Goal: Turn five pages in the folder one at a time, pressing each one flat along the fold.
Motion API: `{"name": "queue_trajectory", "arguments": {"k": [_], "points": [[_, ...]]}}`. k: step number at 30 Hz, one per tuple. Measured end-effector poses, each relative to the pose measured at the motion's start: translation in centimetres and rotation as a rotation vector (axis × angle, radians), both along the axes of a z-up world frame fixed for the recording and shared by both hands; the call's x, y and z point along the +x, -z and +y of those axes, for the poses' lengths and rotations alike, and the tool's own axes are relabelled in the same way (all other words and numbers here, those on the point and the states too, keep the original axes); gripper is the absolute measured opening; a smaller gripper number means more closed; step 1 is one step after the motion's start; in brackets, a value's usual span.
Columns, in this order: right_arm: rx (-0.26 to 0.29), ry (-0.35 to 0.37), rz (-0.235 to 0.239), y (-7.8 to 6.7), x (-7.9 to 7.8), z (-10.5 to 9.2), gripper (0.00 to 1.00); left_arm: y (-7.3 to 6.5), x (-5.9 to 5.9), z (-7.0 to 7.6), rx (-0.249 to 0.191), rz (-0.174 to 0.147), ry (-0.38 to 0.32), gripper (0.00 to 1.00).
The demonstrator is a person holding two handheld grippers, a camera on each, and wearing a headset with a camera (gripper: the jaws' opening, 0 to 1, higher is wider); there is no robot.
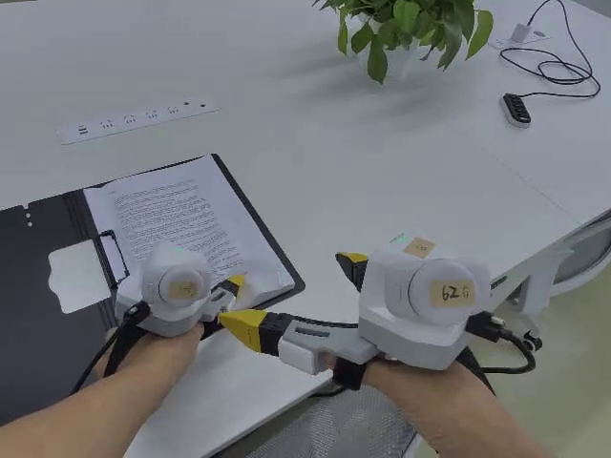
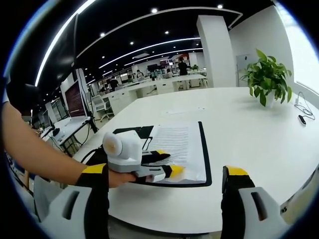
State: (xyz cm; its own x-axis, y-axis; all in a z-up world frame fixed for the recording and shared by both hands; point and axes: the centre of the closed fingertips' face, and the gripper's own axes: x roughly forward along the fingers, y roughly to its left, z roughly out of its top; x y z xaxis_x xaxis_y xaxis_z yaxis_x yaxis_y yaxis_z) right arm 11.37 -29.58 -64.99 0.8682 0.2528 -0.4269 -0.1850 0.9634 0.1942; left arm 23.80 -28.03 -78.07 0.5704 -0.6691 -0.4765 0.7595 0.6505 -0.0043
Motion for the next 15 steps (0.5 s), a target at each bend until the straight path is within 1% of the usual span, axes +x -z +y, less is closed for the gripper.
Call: {"name": "queue_trajectory", "arguments": {"k": [2,6,8,10,11,12,13,14,15], "points": [[-0.001,0.003,0.003,0.0,0.2,-0.1,0.93,0.0,0.0,0.0,0.003,-0.004,0.003,0.36],[-0.001,0.011,0.026,0.3,0.5,-0.5,0.91,0.0,0.0,0.0,-0.001,-0.004,-0.004,0.33],[0.007,0.018,0.034,0.4,0.8,-0.7,0.9,0.0,0.2,0.2,-0.002,-0.006,-0.013,0.27],[0.012,0.022,0.045,0.5,1.2,-0.8,0.89,0.0,0.2,0.2,-0.002,-0.009,-0.01,0.27],[0.02,0.024,0.044,0.5,1.3,-0.8,0.88,0.0,0.2,0.2,-0.005,-0.005,-0.012,0.26],[0.029,0.029,0.046,0.5,1.7,-0.9,0.88,-0.1,0.2,0.3,-0.004,-0.007,-0.021,0.24],[0.034,0.032,0.049,0.6,1.9,-0.9,0.87,0.0,0.3,0.4,-0.008,0.002,-0.027,0.2],[0.045,0.037,0.051,0.6,2.1,-1.0,0.86,0.0,0.6,0.6,-0.01,0.004,-0.044,0.16],[0.052,0.042,0.055,0.7,2.4,-1.0,0.85,0.0,0.7,0.8,-0.006,0.004,-0.049,0.15]]}}
